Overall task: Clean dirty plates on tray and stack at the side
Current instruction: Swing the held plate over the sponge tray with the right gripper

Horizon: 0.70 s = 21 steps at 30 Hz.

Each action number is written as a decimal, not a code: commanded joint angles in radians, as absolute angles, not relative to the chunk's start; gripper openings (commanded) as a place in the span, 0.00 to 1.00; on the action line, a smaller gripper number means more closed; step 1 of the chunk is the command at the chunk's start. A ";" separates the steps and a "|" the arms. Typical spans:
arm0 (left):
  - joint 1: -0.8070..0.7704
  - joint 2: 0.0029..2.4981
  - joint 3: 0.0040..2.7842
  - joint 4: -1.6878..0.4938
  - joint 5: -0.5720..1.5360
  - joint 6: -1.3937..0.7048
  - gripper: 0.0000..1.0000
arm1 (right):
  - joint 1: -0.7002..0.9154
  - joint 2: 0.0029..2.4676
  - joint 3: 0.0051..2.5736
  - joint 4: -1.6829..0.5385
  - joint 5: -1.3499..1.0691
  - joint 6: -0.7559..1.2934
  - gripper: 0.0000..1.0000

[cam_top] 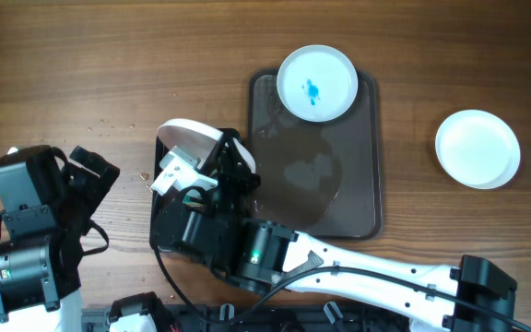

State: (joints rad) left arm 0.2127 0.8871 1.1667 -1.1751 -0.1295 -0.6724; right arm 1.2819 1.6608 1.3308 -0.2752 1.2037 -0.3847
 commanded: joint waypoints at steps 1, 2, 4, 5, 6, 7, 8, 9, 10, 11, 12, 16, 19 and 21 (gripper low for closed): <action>0.222 0.886 1.186 -1.176 -0.124 -0.689 1.00 | 1.287 1.666 1.350 -0.265 1.266 -0.425 0.04; 0.222 0.886 1.186 -1.176 -0.124 -0.689 1.00 | 1.287 1.666 1.350 -0.262 1.270 -0.439 0.04; 0.222 0.886 1.186 -1.176 -0.124 -0.689 1.00 | 1.287 1.666 1.350 -0.247 1.285 -0.458 0.04; 0.222 0.886 1.186 -1.176 -0.124 -0.690 1.00 | 1.287 1.666 1.350 -0.240 1.286 -0.474 0.04; 0.222 0.886 1.186 -1.176 -0.124 -0.689 1.00 | 1.287 1.666 1.350 -0.230 1.287 -0.484 0.04; 0.222 0.886 1.186 -1.176 -0.124 -0.689 1.00 | 1.287 1.666 1.350 -0.220 1.287 -0.494 0.04; 0.222 0.886 1.186 -1.176 -0.124 -0.689 1.00 | 1.287 1.666 1.350 -0.207 1.287 -0.501 0.04; 0.222 0.886 1.186 -1.176 -0.124 -0.689 1.00 | 1.287 1.666 1.350 -0.192 1.287 -0.506 0.04; 0.222 0.886 1.186 -1.176 -0.124 -0.689 1.00 | 1.287 1.666 1.350 -0.184 1.287 -0.508 0.04; 0.222 0.886 1.186 -1.176 -0.124 -0.689 1.00 | 1.287 1.666 1.350 -0.170 1.287 -0.509 0.04; 0.222 0.886 1.186 -1.176 -0.124 -0.689 1.00 | 1.287 1.666 1.350 -0.166 1.287 -0.509 0.04; 0.222 0.886 1.186 -1.176 -0.124 -0.689 1.00 | 1.287 1.666 1.350 -0.165 1.287 -0.510 0.04; 0.222 0.886 1.186 -1.176 -0.124 -0.689 1.00 | 1.287 1.666 1.350 -0.165 1.286 -0.526 0.04; 0.222 0.886 1.186 -1.176 -0.124 -0.689 1.00 | 1.287 1.666 1.350 -0.166 1.282 -0.524 0.04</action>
State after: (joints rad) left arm 0.2127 0.8871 1.1667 -1.1751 -0.1295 -0.6724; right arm 1.2823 1.6608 1.3308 -0.1738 1.2579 -0.5106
